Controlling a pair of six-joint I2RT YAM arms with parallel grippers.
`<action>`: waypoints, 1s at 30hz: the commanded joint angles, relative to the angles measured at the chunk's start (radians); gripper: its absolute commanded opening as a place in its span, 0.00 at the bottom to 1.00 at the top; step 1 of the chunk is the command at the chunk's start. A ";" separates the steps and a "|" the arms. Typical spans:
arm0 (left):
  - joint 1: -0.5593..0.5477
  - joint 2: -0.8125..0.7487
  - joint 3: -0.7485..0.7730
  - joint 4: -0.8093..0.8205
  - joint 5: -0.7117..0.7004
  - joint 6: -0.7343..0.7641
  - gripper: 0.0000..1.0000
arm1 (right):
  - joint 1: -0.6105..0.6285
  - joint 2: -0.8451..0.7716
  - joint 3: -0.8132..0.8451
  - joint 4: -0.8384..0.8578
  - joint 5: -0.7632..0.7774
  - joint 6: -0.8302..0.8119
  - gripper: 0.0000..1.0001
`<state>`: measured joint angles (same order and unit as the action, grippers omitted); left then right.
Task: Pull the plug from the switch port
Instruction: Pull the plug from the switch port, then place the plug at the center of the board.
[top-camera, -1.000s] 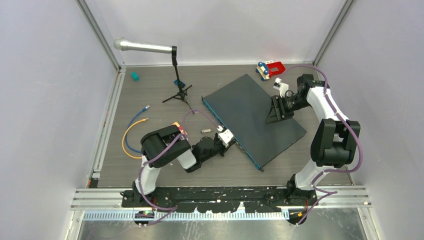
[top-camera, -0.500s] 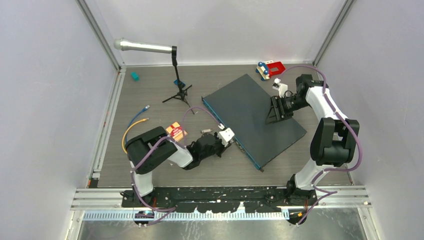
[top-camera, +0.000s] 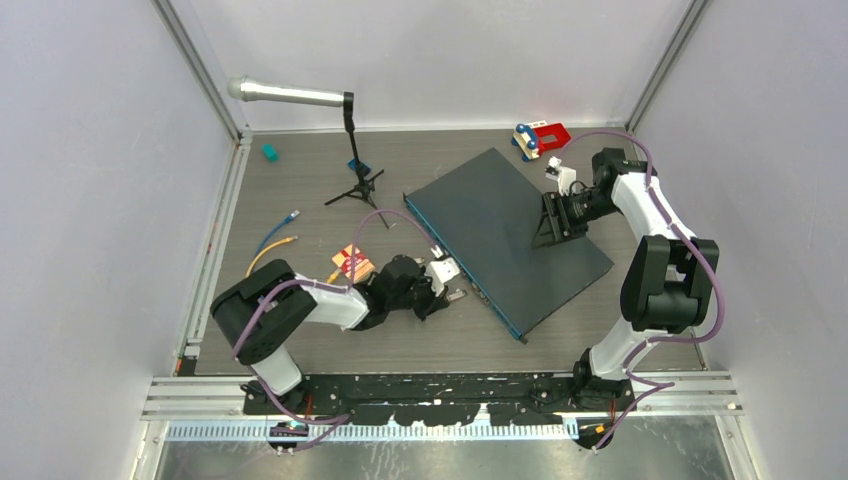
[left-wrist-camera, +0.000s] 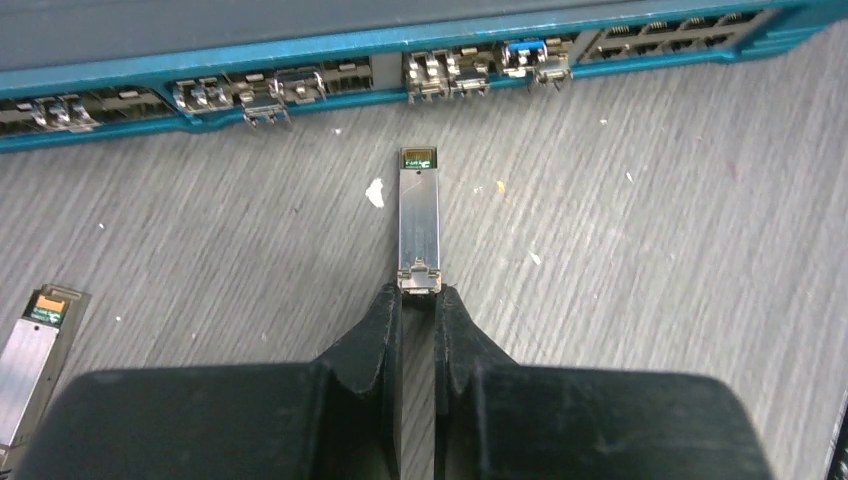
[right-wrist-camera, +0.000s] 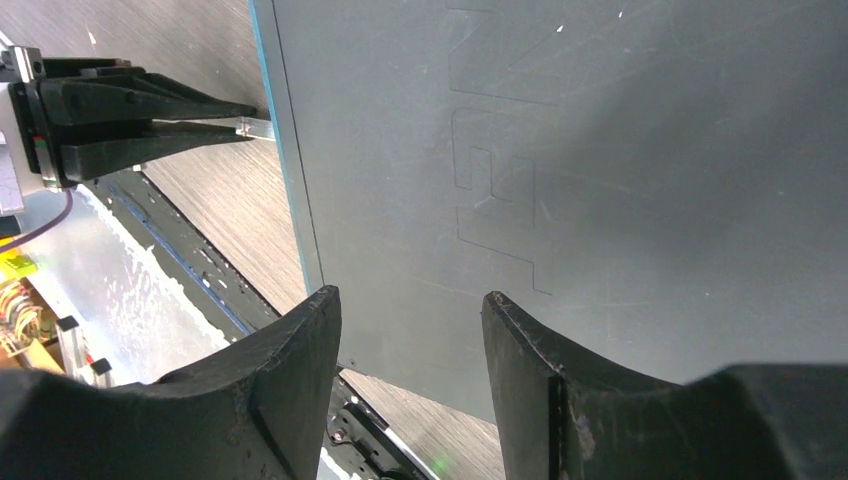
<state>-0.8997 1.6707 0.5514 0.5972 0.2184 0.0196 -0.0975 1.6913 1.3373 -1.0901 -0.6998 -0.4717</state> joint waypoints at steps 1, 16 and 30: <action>0.039 -0.061 0.076 -0.325 0.118 0.070 0.00 | 0.005 -0.009 0.027 0.015 0.020 0.010 0.59; 0.169 -0.087 0.375 -0.953 0.077 0.111 0.00 | 0.006 -0.010 0.029 0.020 0.024 0.018 0.59; 0.171 -0.078 0.404 -1.049 -0.077 0.103 0.35 | 0.005 -0.016 0.025 0.015 0.015 0.002 0.59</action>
<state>-0.7269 1.6508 0.9527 -0.4240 0.1822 0.1318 -0.0975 1.6913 1.3373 -1.0779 -0.6735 -0.4606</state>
